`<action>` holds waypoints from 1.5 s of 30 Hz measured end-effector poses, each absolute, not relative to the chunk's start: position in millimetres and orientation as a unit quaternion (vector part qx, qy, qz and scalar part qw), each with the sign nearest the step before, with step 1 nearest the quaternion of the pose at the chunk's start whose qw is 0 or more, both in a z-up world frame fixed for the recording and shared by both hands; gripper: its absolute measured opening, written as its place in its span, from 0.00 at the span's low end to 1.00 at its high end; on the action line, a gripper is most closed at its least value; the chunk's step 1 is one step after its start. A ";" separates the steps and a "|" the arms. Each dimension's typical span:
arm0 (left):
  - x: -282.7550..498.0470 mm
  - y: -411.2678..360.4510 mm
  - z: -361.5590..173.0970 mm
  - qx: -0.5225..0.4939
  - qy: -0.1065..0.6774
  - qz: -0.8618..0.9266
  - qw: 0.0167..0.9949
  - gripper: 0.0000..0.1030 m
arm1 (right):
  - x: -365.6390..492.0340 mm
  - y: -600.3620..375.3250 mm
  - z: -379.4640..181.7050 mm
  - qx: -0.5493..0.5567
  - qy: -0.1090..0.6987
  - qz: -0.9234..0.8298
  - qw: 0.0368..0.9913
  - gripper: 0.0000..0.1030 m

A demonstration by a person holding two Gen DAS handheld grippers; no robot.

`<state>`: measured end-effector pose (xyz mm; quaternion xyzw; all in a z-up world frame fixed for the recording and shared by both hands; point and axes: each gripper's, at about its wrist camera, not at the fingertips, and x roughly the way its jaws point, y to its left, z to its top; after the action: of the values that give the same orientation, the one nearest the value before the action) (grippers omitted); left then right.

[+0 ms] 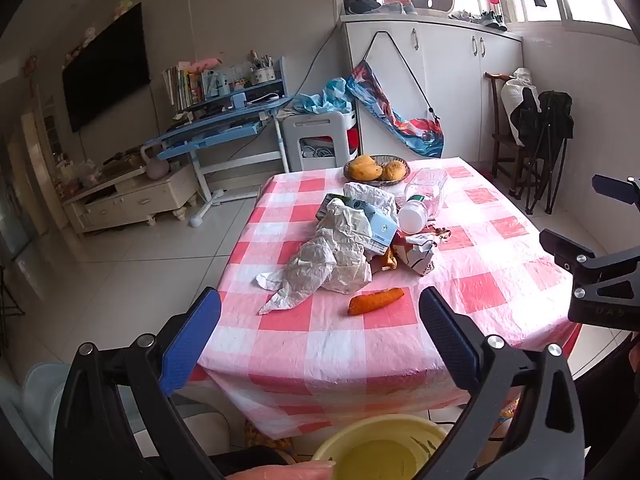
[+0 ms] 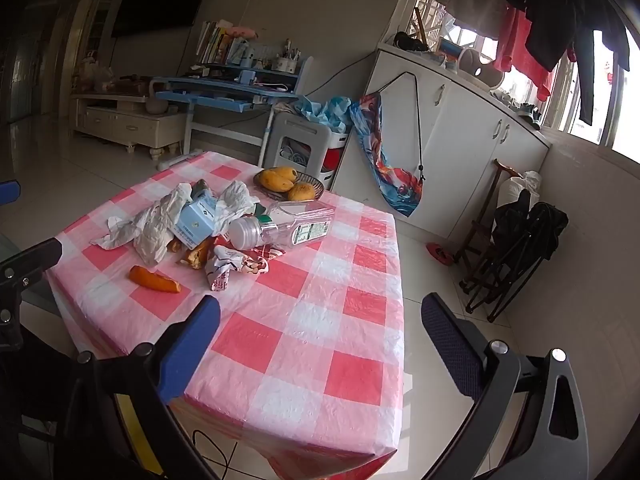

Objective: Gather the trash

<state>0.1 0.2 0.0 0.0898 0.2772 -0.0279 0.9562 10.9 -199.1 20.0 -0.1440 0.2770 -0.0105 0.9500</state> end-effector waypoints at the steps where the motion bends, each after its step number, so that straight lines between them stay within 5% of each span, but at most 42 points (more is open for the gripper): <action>1: 0.3 0.3 0.0 0.089 0.279 -0.028 0.956 0.93 | 11.0 -199.0 19.8 -0.145 0.278 -0.011 0.949 0.94; 45: 0.2 0.0 0.0 0.085 0.281 -0.029 0.956 0.93 | 10.8 -197.9 18.7 -0.150 0.279 -0.012 0.949 0.94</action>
<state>0.2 0.0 0.0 0.0853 0.2808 -0.0294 0.9555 10.8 -197.9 18.7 -0.1499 0.2787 -0.0123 0.9485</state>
